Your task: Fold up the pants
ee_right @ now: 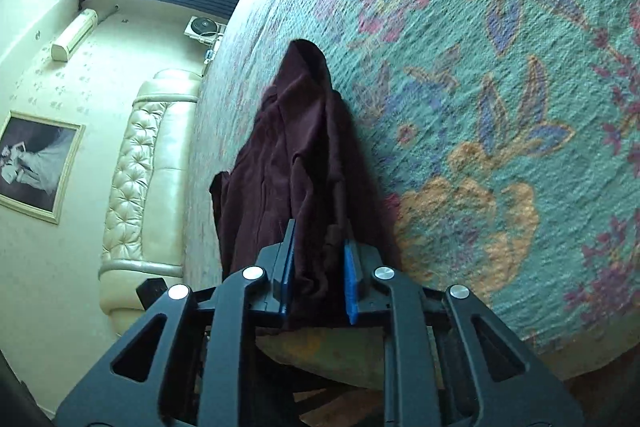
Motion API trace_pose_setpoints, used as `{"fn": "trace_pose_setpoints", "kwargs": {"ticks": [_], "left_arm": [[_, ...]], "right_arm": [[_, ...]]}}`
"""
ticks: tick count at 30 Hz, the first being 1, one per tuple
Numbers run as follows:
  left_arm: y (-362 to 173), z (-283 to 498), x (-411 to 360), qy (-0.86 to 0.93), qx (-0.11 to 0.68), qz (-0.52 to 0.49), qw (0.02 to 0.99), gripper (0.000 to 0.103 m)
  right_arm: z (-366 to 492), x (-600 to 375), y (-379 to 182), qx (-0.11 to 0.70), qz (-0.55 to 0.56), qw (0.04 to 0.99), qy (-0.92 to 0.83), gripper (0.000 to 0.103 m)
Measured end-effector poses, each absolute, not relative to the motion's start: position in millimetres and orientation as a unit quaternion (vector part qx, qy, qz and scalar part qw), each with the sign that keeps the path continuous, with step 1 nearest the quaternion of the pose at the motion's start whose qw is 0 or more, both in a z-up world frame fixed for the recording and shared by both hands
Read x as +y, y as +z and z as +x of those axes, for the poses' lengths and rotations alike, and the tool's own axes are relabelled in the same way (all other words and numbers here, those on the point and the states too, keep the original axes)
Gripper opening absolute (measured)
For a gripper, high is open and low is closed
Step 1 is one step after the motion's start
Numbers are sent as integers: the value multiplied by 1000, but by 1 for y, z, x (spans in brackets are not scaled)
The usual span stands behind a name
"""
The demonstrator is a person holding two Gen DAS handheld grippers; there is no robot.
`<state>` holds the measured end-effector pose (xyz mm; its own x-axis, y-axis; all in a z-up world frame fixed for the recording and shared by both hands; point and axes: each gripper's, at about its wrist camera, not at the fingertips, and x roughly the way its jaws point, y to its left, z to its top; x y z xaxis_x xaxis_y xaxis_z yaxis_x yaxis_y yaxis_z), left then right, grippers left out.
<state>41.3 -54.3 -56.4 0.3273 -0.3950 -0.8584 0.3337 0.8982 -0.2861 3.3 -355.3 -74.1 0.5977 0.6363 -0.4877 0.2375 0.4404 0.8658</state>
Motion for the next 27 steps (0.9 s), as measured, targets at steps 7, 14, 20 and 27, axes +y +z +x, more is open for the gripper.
{"fn": "trace_pose_setpoints", "kwargs": {"ticks": [7,14,20,27], "left_arm": [[-50,41,-37,-253,538,-56,802,86],[-63,54,-8,-259,565,-166,765,86],[-60,46,-27,-284,556,-157,765,86],[-65,51,-34,-294,556,-202,751,86]], "right_arm": [[-8,-375,-99,407,563,701,161,22],[-10,-373,-87,414,533,717,175,64],[5,-357,-90,415,530,717,182,71],[4,-369,-83,417,515,730,167,69]]}}
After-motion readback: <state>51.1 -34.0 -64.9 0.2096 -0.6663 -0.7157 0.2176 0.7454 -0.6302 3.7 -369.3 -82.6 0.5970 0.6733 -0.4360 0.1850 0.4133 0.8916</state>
